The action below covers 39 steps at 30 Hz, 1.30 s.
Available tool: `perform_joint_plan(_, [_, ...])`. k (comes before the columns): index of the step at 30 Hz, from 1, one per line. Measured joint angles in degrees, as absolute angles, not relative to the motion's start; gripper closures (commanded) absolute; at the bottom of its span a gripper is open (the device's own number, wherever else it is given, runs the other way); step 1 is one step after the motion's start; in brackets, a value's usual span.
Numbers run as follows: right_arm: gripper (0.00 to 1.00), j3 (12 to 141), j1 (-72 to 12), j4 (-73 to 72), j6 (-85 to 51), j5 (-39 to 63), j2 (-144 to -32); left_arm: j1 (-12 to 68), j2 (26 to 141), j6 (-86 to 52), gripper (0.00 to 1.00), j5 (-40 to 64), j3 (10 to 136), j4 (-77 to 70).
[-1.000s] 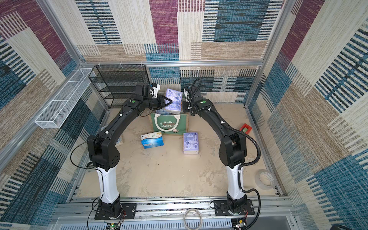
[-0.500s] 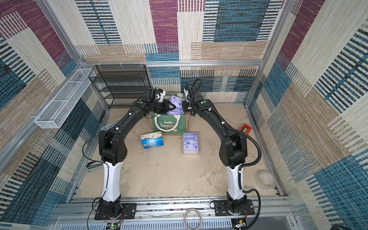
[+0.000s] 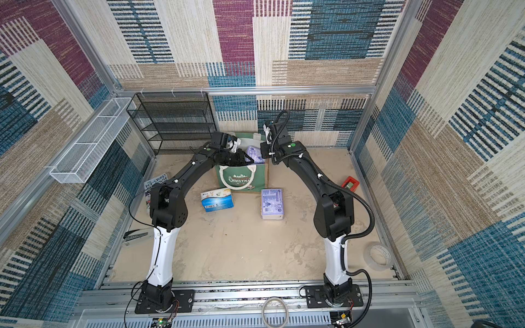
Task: Put tissues into the canvas bag
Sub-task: Place the pack of facial tissues in the canvas bag.
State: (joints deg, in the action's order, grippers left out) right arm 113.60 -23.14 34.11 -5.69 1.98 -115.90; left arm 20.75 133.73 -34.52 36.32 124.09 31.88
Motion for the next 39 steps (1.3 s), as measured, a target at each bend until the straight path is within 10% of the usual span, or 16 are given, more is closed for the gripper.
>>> perform_joint_plan(24, [0.73,110.08,-21.78,31.92,-5.98,1.98,-114.3,21.45,132.29,-27.81,0.25,28.47,131.15,42.87])
perform_joint_plan(39, [0.36,108.01,-21.08,30.7,-6.2,3.05,-109.47,24.03,120.68,-24.84,0.01,21.93,128.99,42.72])
